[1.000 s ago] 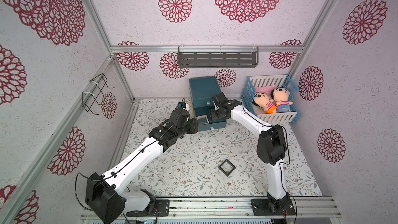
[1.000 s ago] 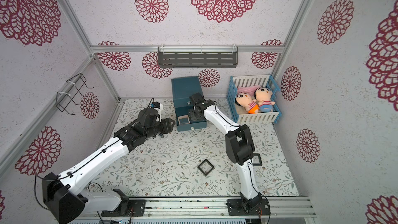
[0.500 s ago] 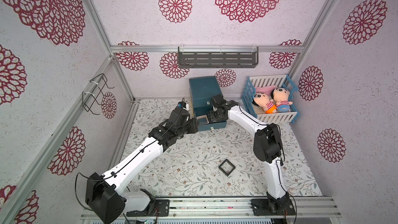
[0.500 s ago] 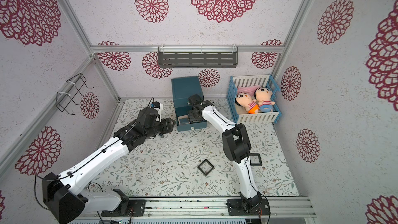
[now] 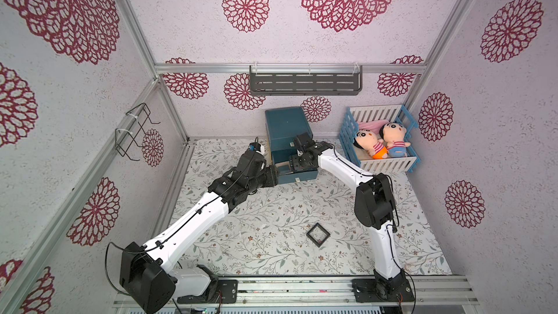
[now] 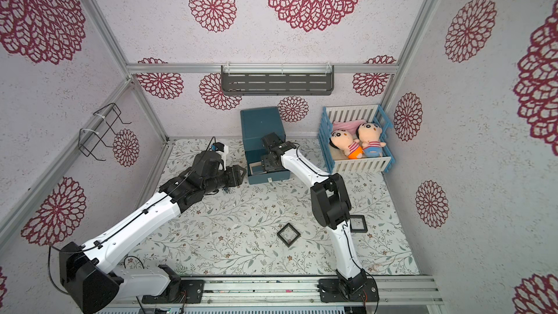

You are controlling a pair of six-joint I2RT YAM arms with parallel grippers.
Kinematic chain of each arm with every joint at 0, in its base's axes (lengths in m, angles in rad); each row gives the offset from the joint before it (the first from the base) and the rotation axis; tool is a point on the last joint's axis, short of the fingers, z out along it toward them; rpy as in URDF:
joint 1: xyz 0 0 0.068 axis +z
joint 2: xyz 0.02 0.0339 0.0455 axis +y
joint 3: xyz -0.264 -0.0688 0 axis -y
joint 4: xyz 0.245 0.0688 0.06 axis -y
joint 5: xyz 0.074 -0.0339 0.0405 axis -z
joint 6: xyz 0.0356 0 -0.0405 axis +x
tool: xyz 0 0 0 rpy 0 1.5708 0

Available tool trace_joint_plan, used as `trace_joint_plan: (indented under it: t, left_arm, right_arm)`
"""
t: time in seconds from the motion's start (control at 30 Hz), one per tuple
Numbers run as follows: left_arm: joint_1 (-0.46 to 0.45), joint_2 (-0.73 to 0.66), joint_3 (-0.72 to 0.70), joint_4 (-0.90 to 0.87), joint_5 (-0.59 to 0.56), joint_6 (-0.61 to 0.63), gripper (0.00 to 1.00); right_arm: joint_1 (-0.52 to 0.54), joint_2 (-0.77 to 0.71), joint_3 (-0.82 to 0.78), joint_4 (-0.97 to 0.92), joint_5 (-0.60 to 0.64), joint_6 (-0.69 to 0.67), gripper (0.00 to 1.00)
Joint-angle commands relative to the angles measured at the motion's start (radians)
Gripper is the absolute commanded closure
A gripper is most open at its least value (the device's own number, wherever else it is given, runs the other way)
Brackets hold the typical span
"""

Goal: Place the brooch boxes into the drawer by color
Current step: Place the brooch box in the drawer, then close the drawer in the storage box.

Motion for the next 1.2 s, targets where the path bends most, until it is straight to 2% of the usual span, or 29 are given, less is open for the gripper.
trace_joint_plan:
  t: [0.0, 0.2, 0.37, 0.5, 0.73, 0.83, 1.0, 1.17]
  left_arm:
    - [0.014, 0.006, 0.022, 0.005, -0.006, 0.000, 0.41]
    - [0.024, 0.015, 0.035, 0.006, 0.005, 0.001, 0.41]
    - [0.031, 0.024, 0.052, 0.007, 0.009, 0.004, 0.40]
    - [0.043, 0.028, 0.061, 0.007, 0.015, 0.001, 0.40]
    - [0.083, 0.029, 0.071, 0.012, 0.042, -0.003, 0.40]
    - [0.108, 0.039, 0.081, 0.022, 0.065, -0.015, 0.40]
    - [0.163, 0.091, 0.128, 0.038, 0.114, -0.049, 0.41]
    - [0.216, 0.167, 0.185, 0.056, 0.176, -0.103, 0.41]
  right_arm:
    - [0.011, -0.091, 0.033, 0.034, 0.031, 0.003, 0.20]
    - [0.011, -0.132, 0.029, 0.024, 0.031, 0.021, 0.18]
    - [0.011, -0.168, 0.029, 0.010, 0.023, 0.036, 0.12]
    - [0.011, -0.219, 0.000, 0.018, 0.024, 0.058, 0.12]
    - [0.008, -0.359, -0.198, 0.122, -0.010, 0.127, 0.13]
    - [0.008, -0.434, -0.322, 0.213, -0.068, 0.184, 0.18]
    - [0.005, -0.597, -0.584, 0.434, -0.178, 0.367, 0.26]
    - [-0.013, -0.700, -0.827, 0.702, -0.321, 0.626, 0.34]
